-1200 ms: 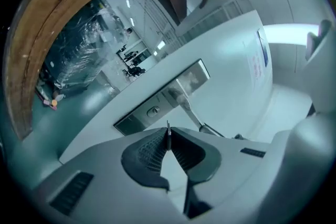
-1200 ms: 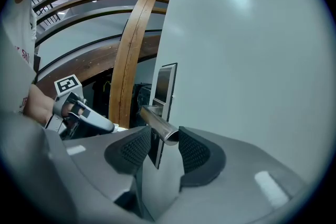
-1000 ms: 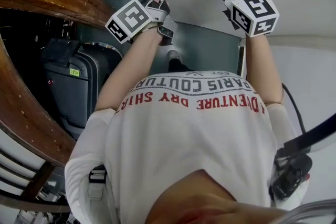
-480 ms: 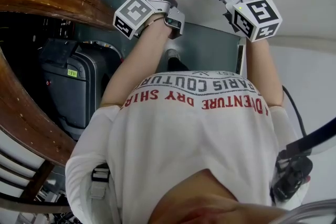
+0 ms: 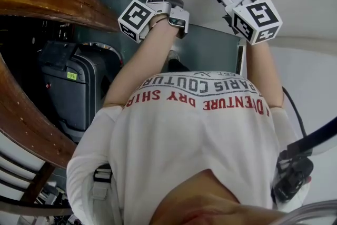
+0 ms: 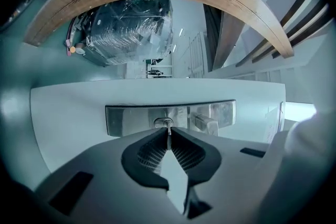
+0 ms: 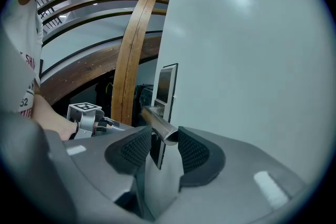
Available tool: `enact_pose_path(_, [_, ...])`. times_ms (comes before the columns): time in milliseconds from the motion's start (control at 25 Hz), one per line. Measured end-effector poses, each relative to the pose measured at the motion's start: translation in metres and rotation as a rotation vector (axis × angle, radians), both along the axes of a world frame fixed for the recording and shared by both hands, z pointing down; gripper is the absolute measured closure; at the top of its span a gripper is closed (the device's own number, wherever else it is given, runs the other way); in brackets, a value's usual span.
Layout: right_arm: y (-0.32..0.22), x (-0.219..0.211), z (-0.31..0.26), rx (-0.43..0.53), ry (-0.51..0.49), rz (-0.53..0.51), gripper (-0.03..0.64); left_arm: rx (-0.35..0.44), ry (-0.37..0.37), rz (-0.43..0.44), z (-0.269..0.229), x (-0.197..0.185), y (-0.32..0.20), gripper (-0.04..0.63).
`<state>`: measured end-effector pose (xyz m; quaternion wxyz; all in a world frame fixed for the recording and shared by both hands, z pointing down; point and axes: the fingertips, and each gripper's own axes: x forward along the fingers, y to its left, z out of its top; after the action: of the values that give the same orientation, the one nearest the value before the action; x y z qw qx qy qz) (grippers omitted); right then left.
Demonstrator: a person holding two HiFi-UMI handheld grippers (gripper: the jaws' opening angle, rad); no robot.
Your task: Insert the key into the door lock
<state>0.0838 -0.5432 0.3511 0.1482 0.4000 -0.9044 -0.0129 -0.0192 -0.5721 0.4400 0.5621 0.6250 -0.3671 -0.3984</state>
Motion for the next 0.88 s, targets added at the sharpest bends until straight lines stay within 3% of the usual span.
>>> enact_pose_path(680, [0.001,0.000,0.003,0.014,0.025,-0.062,0.476,0.029,0.037,-0.025,0.000,0.009,-0.025,0.574])
enact_pose_path(880, [-0.001,0.001,0.003,0.016,0.039,-0.065,0.476,0.057,0.001,-0.010,-0.002,0.011,-0.026,0.574])
